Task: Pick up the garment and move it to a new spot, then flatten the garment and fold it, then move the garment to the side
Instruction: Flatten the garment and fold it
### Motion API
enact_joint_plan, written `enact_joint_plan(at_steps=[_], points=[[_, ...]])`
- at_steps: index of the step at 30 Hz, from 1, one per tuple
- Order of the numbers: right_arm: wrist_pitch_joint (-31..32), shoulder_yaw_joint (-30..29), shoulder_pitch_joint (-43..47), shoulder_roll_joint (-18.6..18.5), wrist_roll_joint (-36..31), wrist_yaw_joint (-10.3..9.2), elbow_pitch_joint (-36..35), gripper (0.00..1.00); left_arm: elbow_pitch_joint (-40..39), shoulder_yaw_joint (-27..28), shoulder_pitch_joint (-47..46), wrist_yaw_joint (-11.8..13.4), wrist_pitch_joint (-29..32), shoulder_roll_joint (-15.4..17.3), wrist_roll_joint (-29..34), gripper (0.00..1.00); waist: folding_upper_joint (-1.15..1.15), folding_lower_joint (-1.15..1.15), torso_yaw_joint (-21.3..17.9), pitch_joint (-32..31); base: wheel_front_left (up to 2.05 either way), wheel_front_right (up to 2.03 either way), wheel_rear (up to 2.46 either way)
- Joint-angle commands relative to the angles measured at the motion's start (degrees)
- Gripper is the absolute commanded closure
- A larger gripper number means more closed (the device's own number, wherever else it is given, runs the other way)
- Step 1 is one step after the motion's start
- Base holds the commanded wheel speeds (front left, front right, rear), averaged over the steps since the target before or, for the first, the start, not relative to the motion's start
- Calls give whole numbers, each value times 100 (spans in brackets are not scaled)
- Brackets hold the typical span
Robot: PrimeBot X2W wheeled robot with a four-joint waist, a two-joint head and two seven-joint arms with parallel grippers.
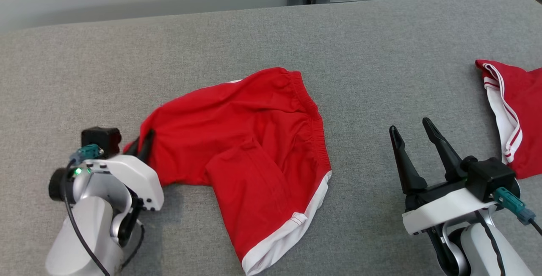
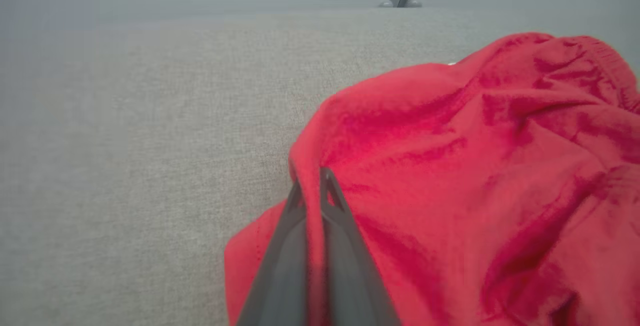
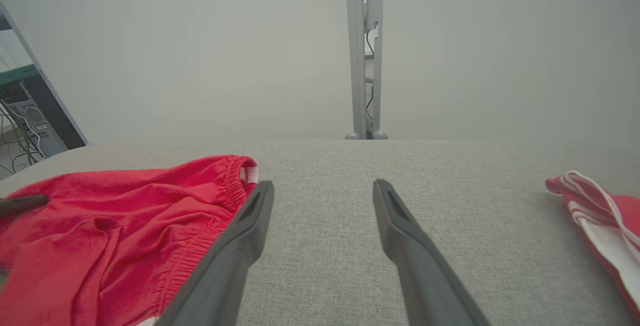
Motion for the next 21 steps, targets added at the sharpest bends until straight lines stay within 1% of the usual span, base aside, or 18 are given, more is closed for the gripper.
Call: enact_joint_plan(at_steps=[1,3,7,8,11,16,19,20,21], points=[[-58,26,-79,9,-21,0,29,0,-86,34,-170,79,-218,104,86,100,0,0,1,-10,0,0,0],[-55,38,-93,11,-22,0,40,0,-127,26,-192,119,-335,112,146,100,0,0,0,-21,0,0,0],[-62,81,-111,19,-5,0,76,0,-273,-6,-395,249,-835,176,335,100,0,0,-28,-58,0,0,0],[-63,104,-128,24,2,0,92,0,-300,-38,-554,308,-1045,215,446,100,0,0,-54,-70,0,0,0],[-82,142,-187,28,16,0,100,0,-291,-114,-864,411,-1228,227,603,100,0,0,-100,-71,0,0,0],[-109,207,-231,57,29,0,140,0,46,-210,-1477,507,-1380,295,828,100,0,0,-191,-46,0,0,0],[-117,260,-278,95,40,0,196,0,495,-257,-1747,459,-1425,346,872,100,0,0,-265,-54,0,0,0],[-120,270,-299,111,44,0,216,0,689,-292,-1806,496,-1400,386,924,22,0,0,-289,-57,0,0,0],[-122,295,-312,132,48,0,239,0,921,-331,-1826,508,-1292,411,956,0,0,0,-314,-69,0,0,0]])
